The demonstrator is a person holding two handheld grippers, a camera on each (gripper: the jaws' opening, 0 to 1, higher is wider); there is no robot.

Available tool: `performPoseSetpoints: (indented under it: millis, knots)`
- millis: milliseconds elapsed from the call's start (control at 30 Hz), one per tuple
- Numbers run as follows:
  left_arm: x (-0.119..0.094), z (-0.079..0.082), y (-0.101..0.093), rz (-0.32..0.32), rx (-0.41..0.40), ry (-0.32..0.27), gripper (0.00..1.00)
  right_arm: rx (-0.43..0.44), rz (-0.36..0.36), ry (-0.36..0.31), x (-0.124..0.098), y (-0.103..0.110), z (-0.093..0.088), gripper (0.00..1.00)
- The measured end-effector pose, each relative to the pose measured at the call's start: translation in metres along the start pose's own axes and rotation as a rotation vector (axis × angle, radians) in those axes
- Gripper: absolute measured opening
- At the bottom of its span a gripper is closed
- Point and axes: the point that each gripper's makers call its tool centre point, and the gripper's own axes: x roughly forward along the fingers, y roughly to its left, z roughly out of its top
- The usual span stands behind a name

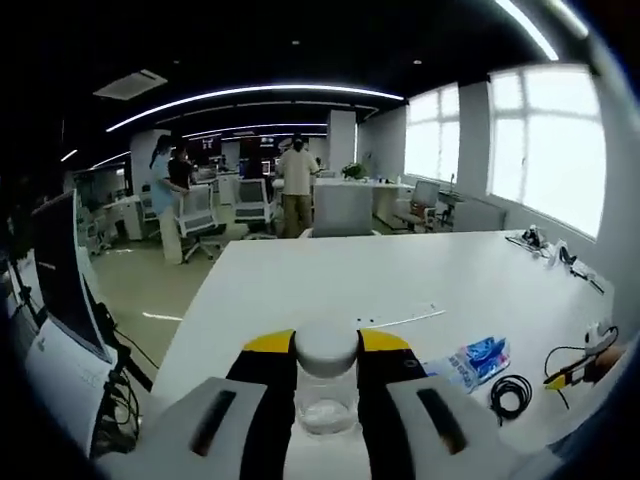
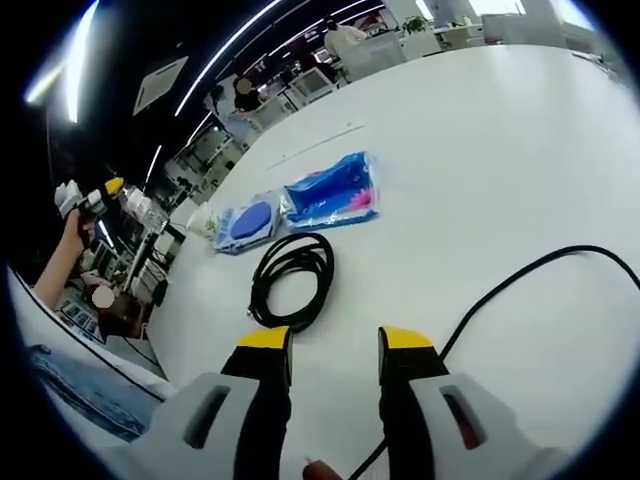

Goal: Arrange the tabletop items into an orderly group along one side of the table until the central work area is clear of visible clutter.

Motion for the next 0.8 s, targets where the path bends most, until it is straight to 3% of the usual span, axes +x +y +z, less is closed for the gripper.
performPoseSetpoints:
  millis: [300,800]
  knots:
    - [0.017,0.005,-0.002,-0.012,0.025,0.017,0.20,-0.008,0.005,0.016,0.003,0.001,-0.003,0.32]
    - [0.057,-0.026,0.004,-0.002,0.002,0.092,0.21,0.000,0.000,0.031,0.006,-0.002,-0.004,0.32]
